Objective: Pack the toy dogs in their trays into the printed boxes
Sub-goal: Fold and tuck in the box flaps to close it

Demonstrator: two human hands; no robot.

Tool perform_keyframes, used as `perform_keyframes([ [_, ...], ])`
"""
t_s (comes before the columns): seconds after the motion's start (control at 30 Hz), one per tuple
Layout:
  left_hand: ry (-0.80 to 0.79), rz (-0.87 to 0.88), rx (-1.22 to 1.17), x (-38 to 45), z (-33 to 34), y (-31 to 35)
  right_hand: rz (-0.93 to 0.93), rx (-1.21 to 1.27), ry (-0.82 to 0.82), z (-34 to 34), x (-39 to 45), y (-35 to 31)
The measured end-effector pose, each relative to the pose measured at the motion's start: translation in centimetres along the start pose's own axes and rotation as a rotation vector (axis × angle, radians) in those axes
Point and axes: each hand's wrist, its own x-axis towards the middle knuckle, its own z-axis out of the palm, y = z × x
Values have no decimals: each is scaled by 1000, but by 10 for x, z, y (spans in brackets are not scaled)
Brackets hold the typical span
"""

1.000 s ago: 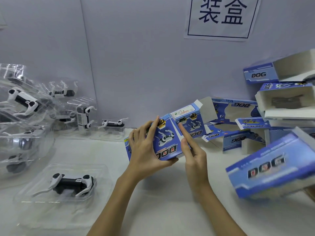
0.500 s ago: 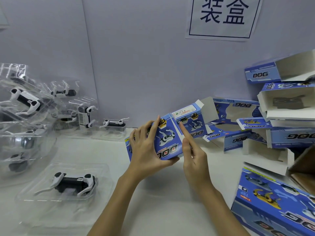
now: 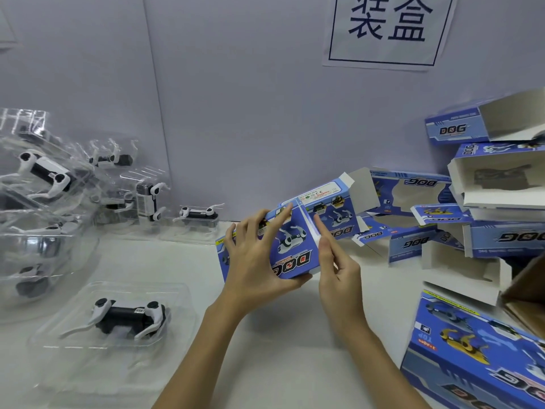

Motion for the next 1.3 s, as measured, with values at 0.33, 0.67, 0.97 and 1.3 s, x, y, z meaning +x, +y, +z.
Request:
perform_keyframes([
  [0.33,-24,177,107,2,-7,6,14,64,-120,-15,7,-9],
  [0.67,75,111,-102,10,-15,27,-11,85,-266,-18,12,-20],
  [0.97,98,112,-208,9,-10,26,2,136,-278,-16,13,-16],
  [1.3,213,90,-123,12,-8,11,-511,-438,-4,9,-13,0],
])
